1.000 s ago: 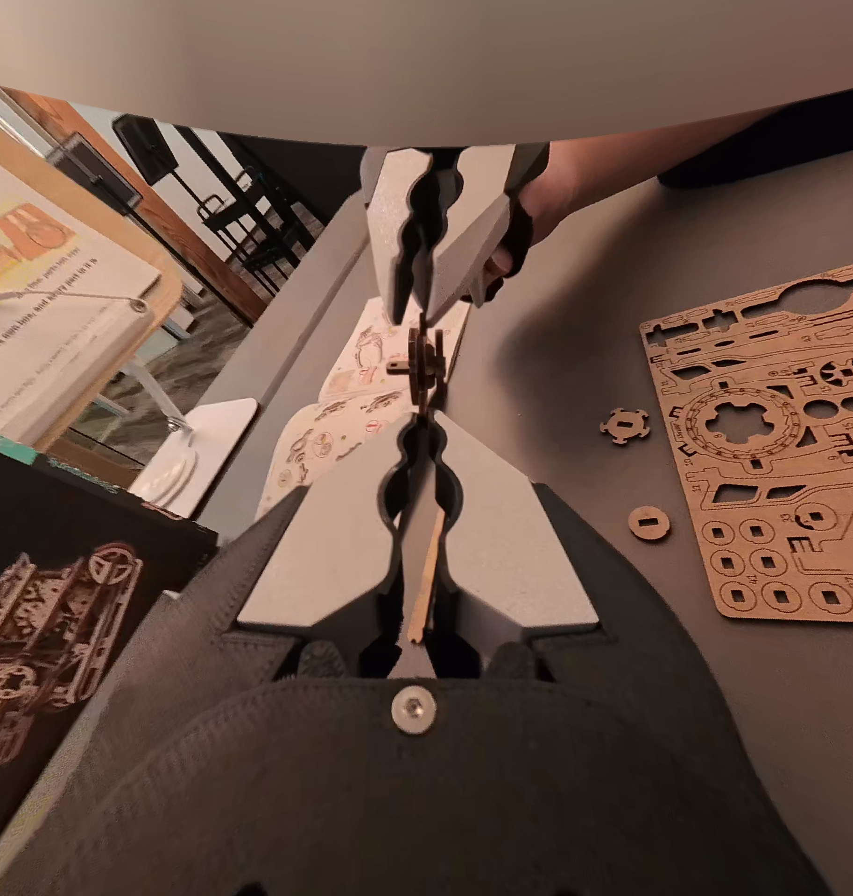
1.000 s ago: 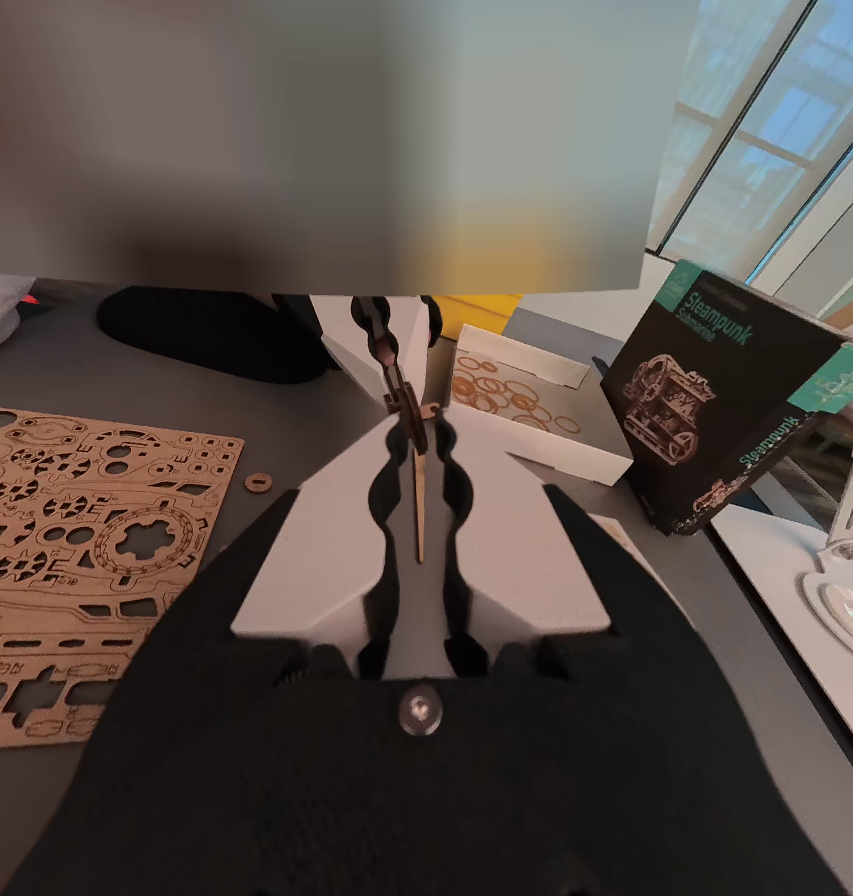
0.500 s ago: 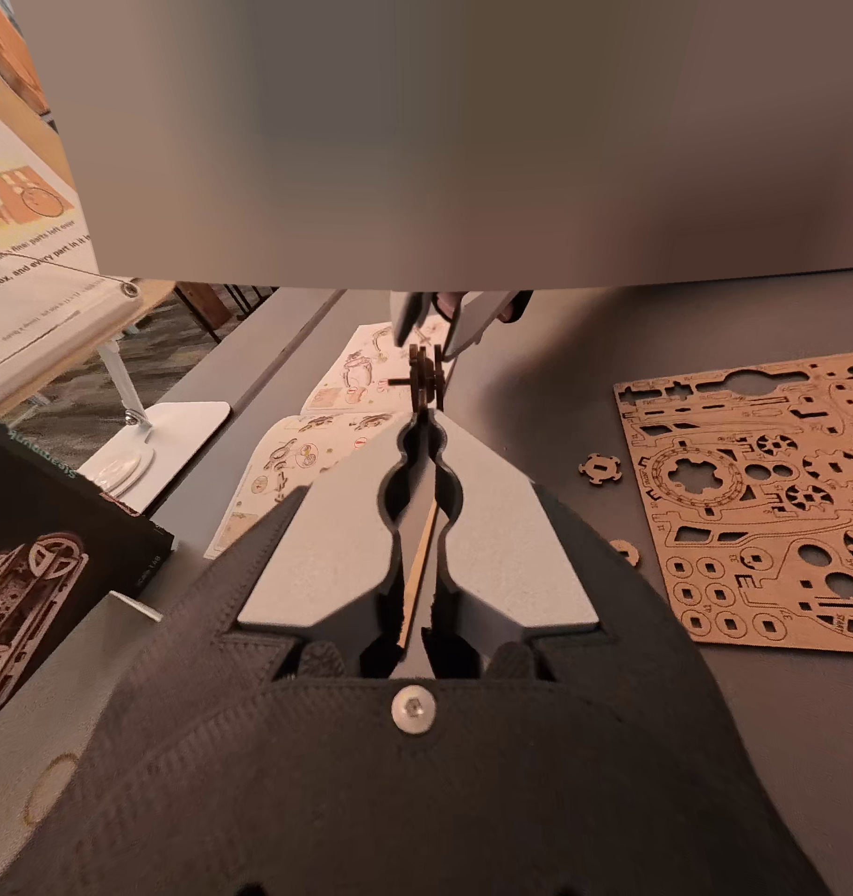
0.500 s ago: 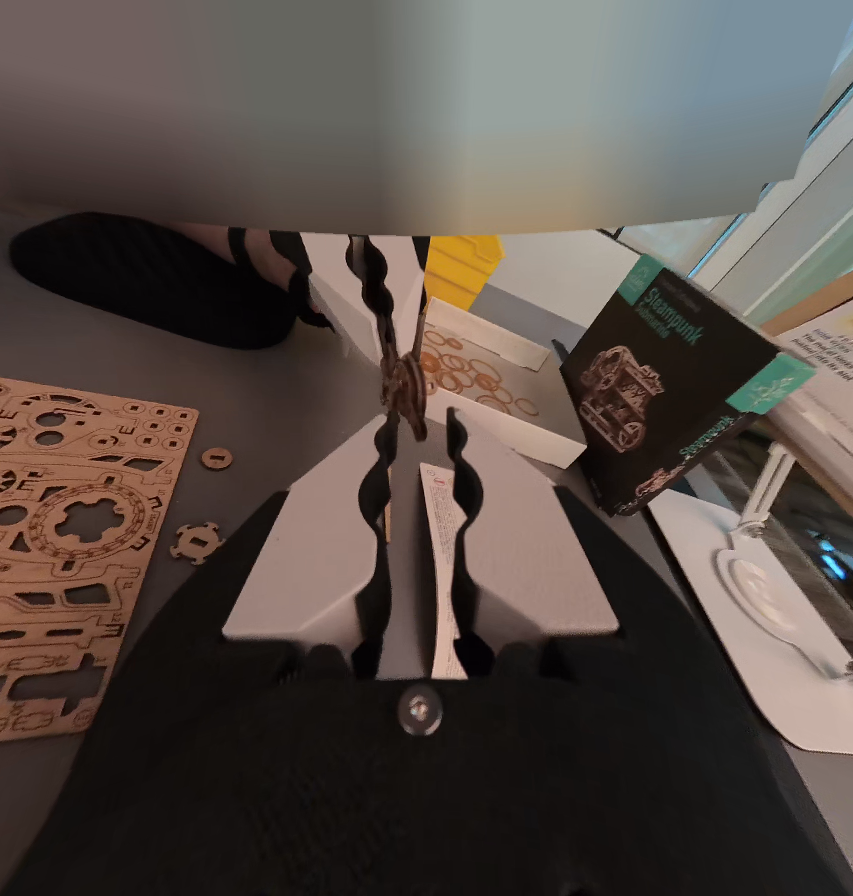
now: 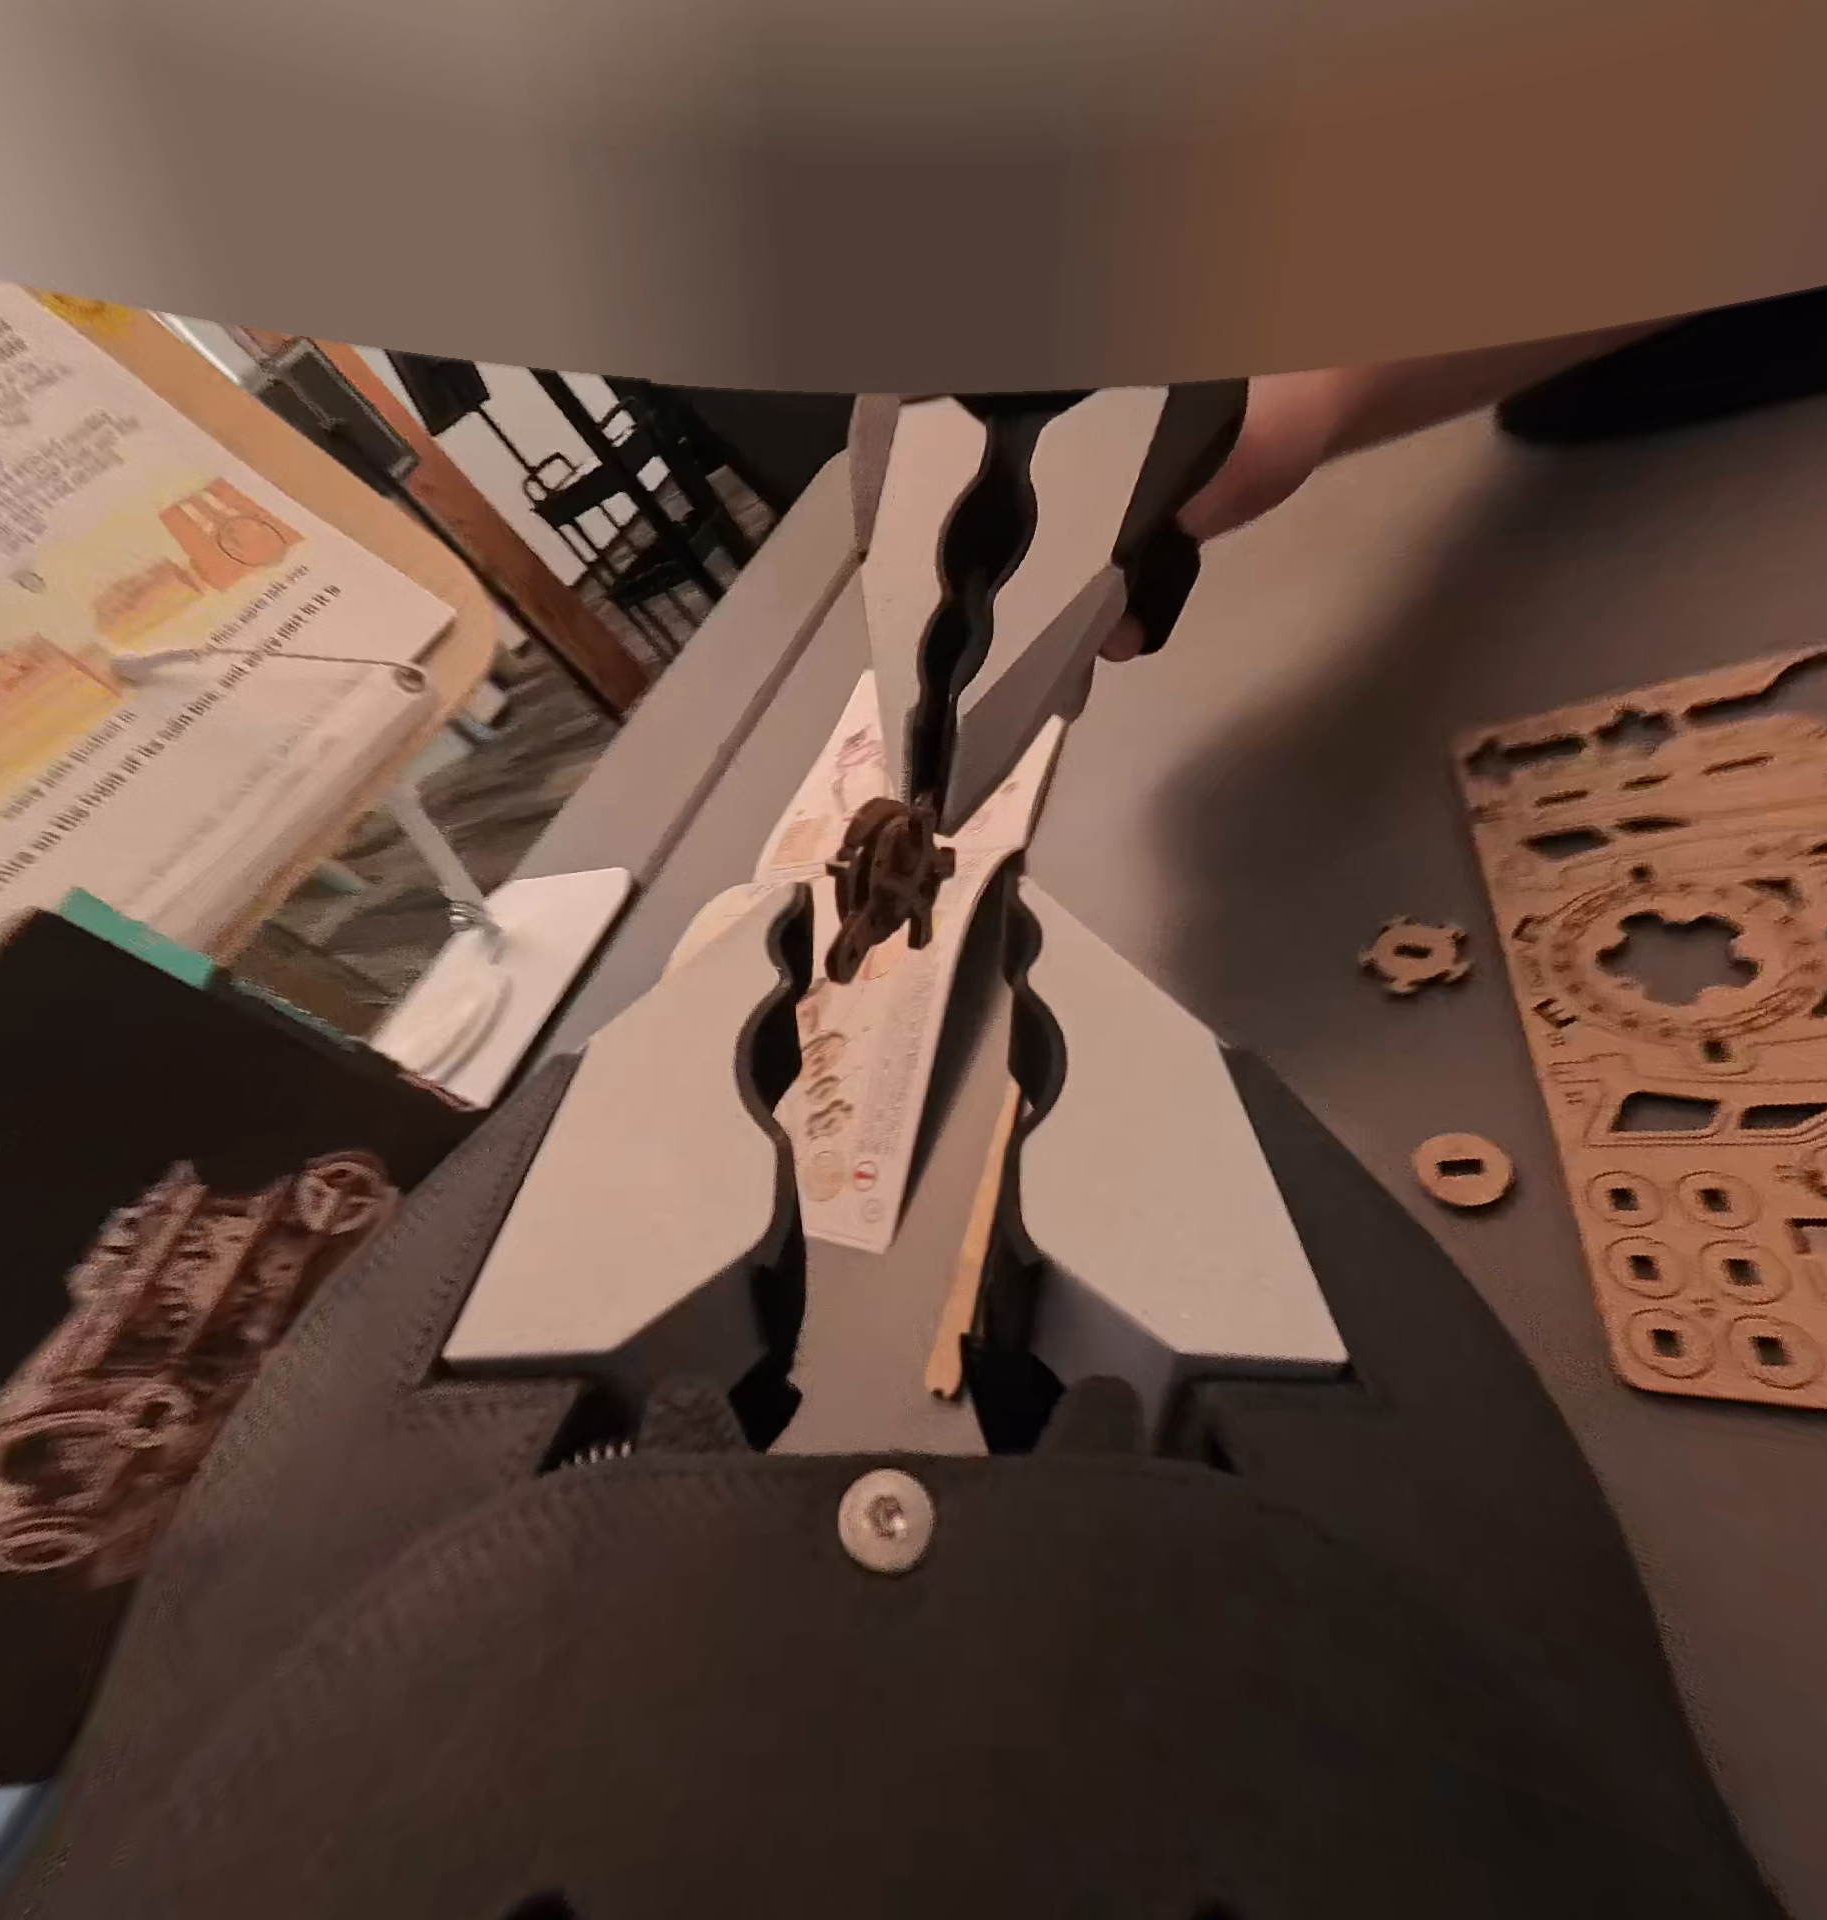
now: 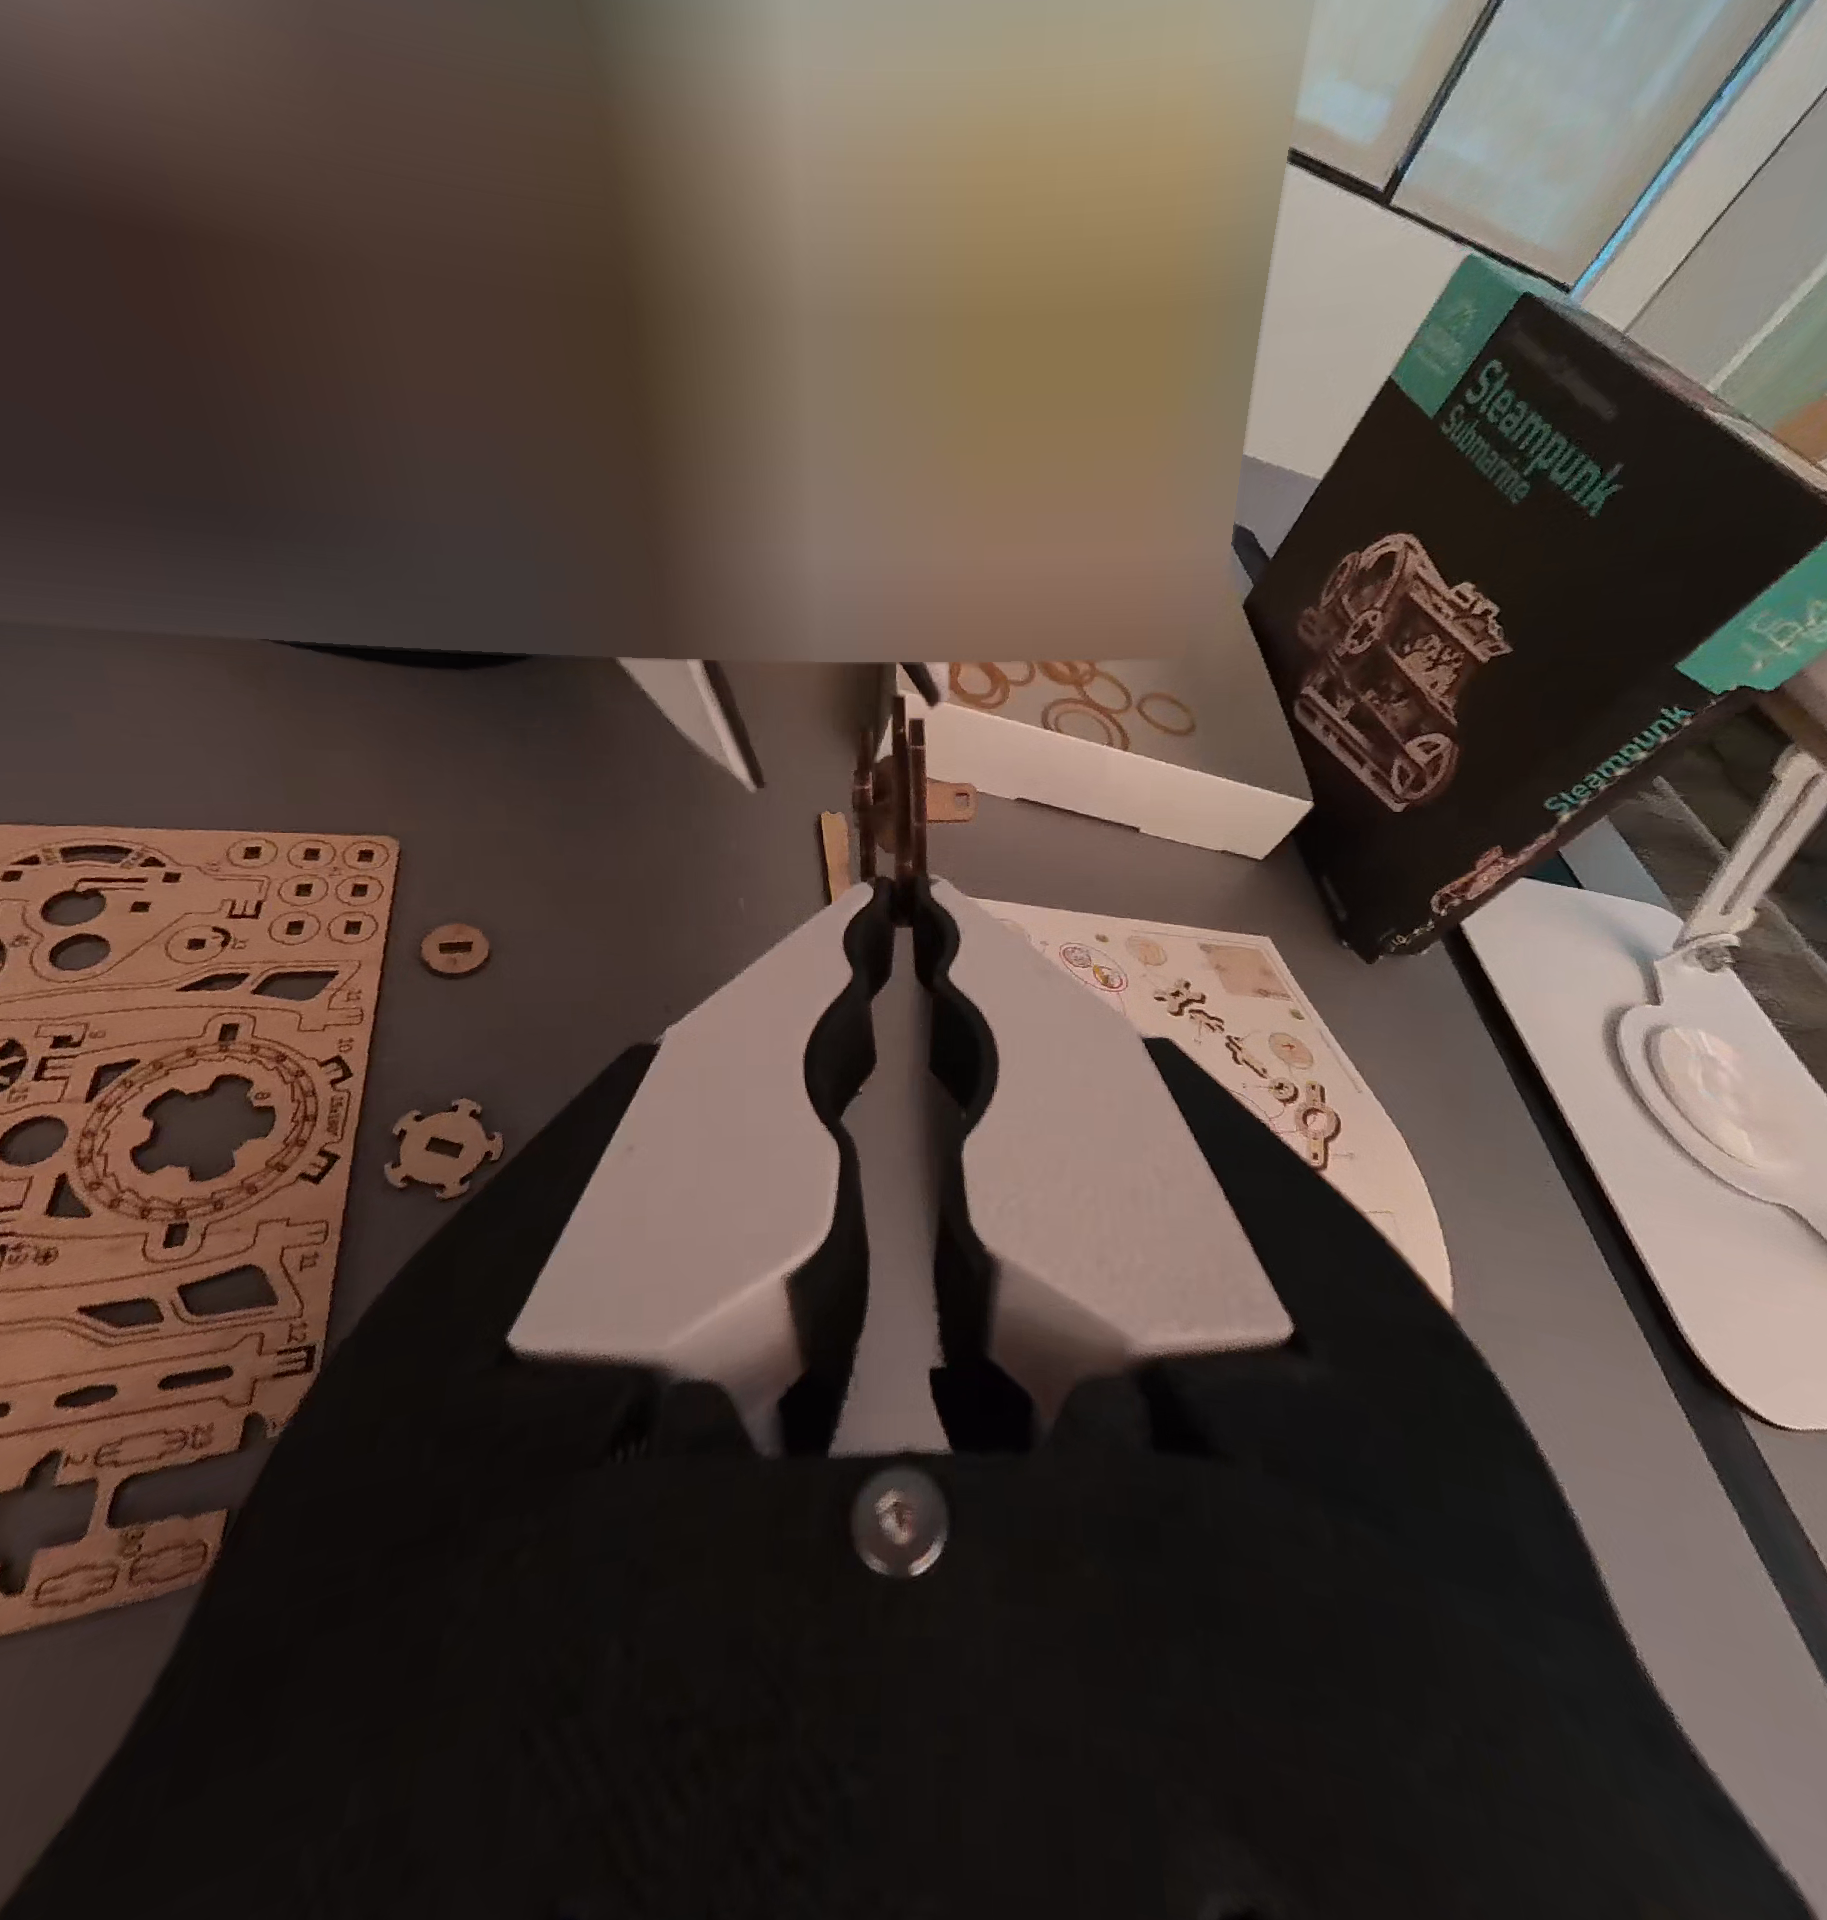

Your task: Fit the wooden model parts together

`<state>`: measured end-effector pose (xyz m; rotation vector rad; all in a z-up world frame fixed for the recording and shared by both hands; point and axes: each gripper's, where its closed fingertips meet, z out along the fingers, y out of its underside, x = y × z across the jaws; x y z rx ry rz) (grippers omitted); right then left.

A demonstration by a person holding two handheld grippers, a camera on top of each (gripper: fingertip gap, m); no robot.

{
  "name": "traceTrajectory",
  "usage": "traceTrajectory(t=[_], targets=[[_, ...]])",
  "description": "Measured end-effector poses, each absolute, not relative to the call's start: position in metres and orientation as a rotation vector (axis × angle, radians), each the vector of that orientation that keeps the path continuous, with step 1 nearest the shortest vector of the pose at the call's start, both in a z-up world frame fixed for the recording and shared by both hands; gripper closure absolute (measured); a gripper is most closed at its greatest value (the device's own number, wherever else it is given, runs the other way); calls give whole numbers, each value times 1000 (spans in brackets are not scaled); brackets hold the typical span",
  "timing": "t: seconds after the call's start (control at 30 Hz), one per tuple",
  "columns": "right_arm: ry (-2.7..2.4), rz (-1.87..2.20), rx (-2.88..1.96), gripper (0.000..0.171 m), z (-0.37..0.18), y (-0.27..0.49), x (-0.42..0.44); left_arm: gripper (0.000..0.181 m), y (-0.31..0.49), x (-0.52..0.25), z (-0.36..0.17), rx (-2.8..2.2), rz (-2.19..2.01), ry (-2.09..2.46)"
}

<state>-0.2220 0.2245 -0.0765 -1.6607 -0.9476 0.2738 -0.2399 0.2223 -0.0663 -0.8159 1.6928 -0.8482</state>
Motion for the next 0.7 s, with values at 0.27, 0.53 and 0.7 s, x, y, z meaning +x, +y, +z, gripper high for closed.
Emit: traceTrajectory(t=[0.27, 0.53, 0.7], targets=[[-1066, 102, -1713, 168, -89, 222, -240, 161, 216, -239, -76, -659, -578, 1730], [-1063, 145, -1724, 167, -88, 218, -243, 166, 213, -240, -81, -649, -604, 1771], [-989, 352, -1674, 167, -74, 212, -247, 167, 207, -244, -65, -679, -773, 1719]])
